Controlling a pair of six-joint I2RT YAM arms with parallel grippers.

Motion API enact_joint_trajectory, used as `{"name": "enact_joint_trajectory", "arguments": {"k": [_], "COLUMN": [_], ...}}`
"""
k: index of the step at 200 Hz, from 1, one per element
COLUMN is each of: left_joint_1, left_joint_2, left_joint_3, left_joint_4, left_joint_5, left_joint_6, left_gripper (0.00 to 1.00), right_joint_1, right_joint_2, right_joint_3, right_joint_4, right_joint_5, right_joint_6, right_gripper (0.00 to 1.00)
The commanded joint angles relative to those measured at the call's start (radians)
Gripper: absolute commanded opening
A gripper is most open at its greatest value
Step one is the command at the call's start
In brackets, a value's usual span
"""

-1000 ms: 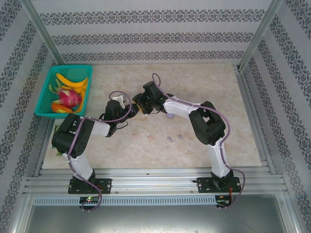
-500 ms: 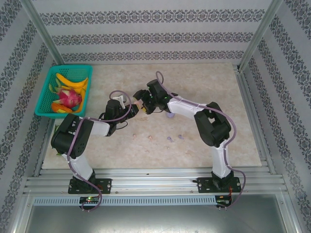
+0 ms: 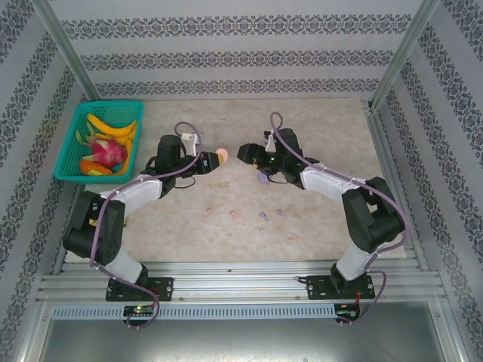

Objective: Insert the wireless bluetooth earbuds into the charging case

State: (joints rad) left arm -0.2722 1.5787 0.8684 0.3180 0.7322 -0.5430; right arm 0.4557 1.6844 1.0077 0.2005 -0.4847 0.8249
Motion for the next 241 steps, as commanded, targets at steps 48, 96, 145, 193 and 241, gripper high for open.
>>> {"name": "enact_joint_trajectory", "arguments": {"k": [48,96,145,193,241], "left_joint_1": [0.013,0.012,0.012,0.012,0.013], "left_joint_2": [-0.012,-0.008,-0.005,-0.025,-0.049], "left_joint_3": [0.071,0.082,0.085,0.074,0.072], "left_joint_4": [-0.199,-0.199,-0.194,-0.197,-0.186], "left_joint_5": [0.153,0.167,0.182,0.199,0.207], "left_joint_6": [0.100,0.092,0.086,0.088,0.081], "left_gripper": [0.05,0.05,0.04,0.00,0.00], "right_joint_1": [-0.021,0.012,0.035,0.010,-0.011], "right_joint_2": [-0.045,0.011,0.056,0.089,0.127], "right_joint_3": [-0.072,-0.043,-0.003,-0.007,-0.032], "right_joint_4": [0.174,0.186,0.183,0.193,0.221], "right_joint_5": [-0.221,-0.235,-0.223,-0.197,-0.194], "right_joint_6": [-0.239,-0.232,-0.219,-0.193,-0.172], "right_gripper": [0.74,0.73,0.71,0.67,0.65]}}
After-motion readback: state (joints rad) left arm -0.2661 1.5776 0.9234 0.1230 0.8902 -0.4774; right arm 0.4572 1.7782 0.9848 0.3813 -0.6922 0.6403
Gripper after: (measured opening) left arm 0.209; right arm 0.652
